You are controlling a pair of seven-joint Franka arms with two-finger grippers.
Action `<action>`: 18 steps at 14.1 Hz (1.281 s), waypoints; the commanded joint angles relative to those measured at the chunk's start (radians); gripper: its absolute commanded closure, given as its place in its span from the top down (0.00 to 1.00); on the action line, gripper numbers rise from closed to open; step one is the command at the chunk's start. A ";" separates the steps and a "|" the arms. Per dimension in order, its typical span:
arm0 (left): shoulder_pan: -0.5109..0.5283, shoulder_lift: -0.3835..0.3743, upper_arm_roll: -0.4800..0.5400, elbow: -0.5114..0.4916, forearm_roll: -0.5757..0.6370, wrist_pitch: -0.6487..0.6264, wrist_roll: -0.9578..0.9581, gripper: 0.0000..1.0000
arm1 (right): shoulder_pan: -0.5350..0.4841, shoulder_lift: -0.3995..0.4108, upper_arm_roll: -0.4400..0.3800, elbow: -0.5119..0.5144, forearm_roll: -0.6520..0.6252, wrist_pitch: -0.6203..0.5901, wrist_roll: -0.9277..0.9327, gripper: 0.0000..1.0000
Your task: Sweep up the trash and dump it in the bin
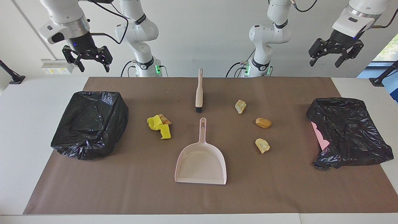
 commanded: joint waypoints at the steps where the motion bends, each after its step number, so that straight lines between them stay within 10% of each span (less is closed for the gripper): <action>1: 0.023 -0.030 -0.016 -0.034 -0.007 -0.011 0.006 1.00 | -0.011 -0.028 0.005 -0.034 0.017 0.030 0.021 1.00; 10: -0.009 -0.116 -0.031 -0.178 -0.016 0.059 0.000 1.00 | -0.011 -0.028 0.005 -0.036 0.017 0.029 0.021 1.00; 18: -0.311 -0.309 -0.032 -0.562 -0.017 0.216 -0.268 1.00 | -0.013 -0.028 0.005 -0.036 0.017 0.029 0.020 1.00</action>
